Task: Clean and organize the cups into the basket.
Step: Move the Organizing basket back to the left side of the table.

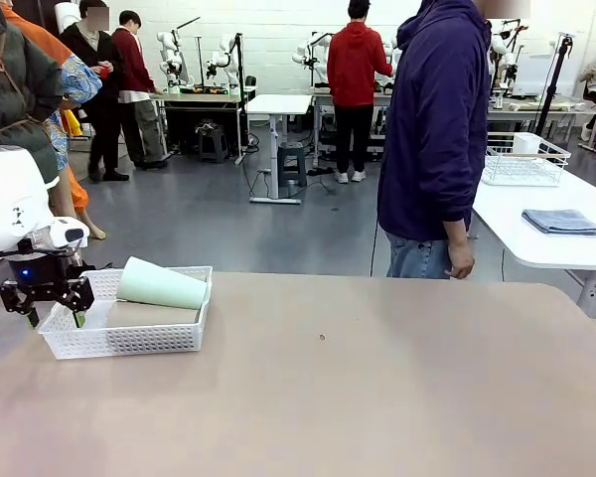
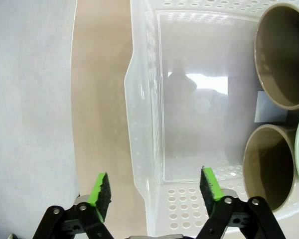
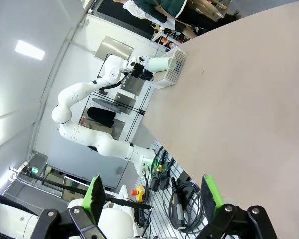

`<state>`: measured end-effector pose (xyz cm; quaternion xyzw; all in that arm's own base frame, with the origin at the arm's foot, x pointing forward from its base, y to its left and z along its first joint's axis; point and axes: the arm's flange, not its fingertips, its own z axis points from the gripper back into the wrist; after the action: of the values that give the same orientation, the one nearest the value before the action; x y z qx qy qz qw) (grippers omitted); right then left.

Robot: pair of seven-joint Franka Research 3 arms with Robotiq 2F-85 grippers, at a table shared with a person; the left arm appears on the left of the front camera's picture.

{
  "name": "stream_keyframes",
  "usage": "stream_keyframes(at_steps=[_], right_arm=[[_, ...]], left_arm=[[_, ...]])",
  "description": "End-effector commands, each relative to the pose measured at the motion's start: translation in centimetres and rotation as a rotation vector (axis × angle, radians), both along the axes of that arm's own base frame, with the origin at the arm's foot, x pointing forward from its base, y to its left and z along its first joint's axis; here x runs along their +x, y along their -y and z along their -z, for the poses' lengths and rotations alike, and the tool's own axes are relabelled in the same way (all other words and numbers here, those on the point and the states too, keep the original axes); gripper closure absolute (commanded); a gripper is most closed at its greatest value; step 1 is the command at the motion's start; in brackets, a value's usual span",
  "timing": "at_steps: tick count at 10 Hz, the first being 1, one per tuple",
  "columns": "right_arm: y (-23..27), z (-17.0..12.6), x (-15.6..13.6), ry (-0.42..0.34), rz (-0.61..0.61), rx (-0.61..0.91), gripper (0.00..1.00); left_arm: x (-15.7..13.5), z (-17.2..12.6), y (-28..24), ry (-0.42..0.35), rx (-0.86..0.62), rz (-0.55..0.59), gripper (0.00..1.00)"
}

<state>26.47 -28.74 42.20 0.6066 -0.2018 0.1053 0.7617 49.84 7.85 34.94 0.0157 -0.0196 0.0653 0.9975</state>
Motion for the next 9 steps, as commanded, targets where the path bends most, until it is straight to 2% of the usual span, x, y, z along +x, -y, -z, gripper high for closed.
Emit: stream_keyframes(at_steps=[1,3,4,6,7,9], right_arm=[[-0.1,-0.1,0.2,0.006,-0.004,0.002,0.00],[-0.1,-0.1,0.2,0.006,-0.004,0.002,0.00],[-0.1,-0.1,0.2,0.006,-0.004,0.002,0.00],[-0.1,-0.1,0.2,0.006,-0.004,0.002,0.00],[-0.1,-0.1,0.2,0.006,-0.004,0.002,0.00],[-0.1,-0.1,0.2,0.006,-0.004,0.002,0.00]], left_arm=[[-0.2,-0.2,0.1,0.014,0.011,-0.007,0.00],[-0.9,-1.2,0.9,0.026,0.019,-0.049,0.00],[-2.3,-2.9,2.2,0.047,-0.005,-0.075,0.00],[-7.4,-7.1,6.9,0.111,0.039,-0.130,0.00],[-10.8,-8.9,9.5,0.171,0.063,-0.143,0.00],[-15.2,-10.8,11.5,0.251,0.075,-0.189,0.00]])
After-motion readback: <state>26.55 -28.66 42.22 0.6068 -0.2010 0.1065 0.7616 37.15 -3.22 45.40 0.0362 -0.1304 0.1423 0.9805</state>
